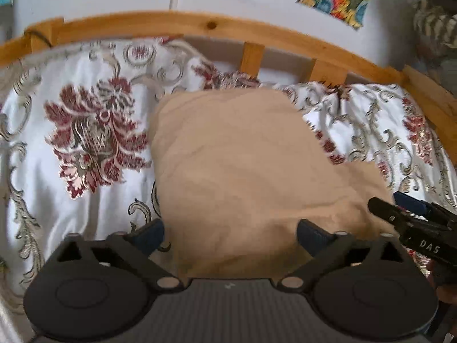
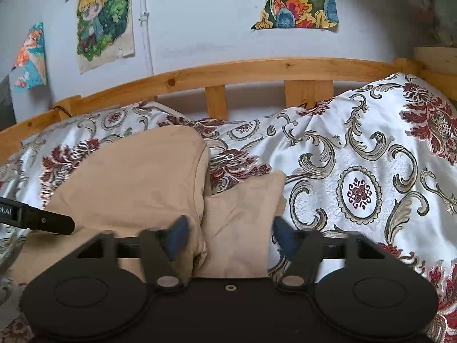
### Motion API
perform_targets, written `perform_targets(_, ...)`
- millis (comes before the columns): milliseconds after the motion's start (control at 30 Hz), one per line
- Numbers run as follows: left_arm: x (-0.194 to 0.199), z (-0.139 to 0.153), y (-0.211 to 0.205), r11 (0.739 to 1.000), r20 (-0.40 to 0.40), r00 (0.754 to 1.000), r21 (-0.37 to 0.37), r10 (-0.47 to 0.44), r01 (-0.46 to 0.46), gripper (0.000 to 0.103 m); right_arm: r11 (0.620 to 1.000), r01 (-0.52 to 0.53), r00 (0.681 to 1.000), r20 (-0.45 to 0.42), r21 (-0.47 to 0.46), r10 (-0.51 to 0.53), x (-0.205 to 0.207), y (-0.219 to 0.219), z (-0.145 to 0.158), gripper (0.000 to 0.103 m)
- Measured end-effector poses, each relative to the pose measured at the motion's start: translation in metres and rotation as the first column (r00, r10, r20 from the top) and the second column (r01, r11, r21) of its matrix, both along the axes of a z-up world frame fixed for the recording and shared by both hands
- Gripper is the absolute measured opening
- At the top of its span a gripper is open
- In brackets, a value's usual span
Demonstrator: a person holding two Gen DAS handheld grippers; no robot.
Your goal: Fold large clothes
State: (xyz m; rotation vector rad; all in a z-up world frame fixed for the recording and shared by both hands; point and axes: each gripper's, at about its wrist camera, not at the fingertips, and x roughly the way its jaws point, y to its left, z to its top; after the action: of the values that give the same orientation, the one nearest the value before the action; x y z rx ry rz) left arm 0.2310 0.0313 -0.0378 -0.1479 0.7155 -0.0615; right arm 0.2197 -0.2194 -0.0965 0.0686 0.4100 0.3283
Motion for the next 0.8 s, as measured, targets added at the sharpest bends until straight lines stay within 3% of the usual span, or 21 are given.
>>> perform_targets(167, -0.039, 0.021, -0.004, 1.0, 0.047, 0.999, 0.019, -0.005, 0.004, 0.102, 0.999, -0.031, 0.999, 0.031, -0.005, 0.031, -0.026, -0.007, 0.012, 0.09)
perform_targets(333, -0.079, 0.047, 0.0, 0.998, 0.102, 0.994, 0.022, 0.048, -0.051, 0.102, 0.997, -0.07, 0.993, 0.093, 0.025, 0.068, -0.065, -0.012, 0.038, 0.102)
perform_targets(567, -0.139, 0.074, 0.009, 0.993, 0.156, 0.981, 0.012, 0.114, -0.118, 0.102, 0.996, -0.06, 0.984, 0.172, 0.072, 0.047, -0.129, -0.026, 0.071, 0.102)
perform_targets(800, -0.192, 0.068, 0.0, 0.994, 0.208, 0.974, 0.049, 0.089, -0.101, 0.103, 0.996, -0.045, 0.975, 0.223, 0.08, 0.026, -0.192, -0.035, 0.083, 0.102)
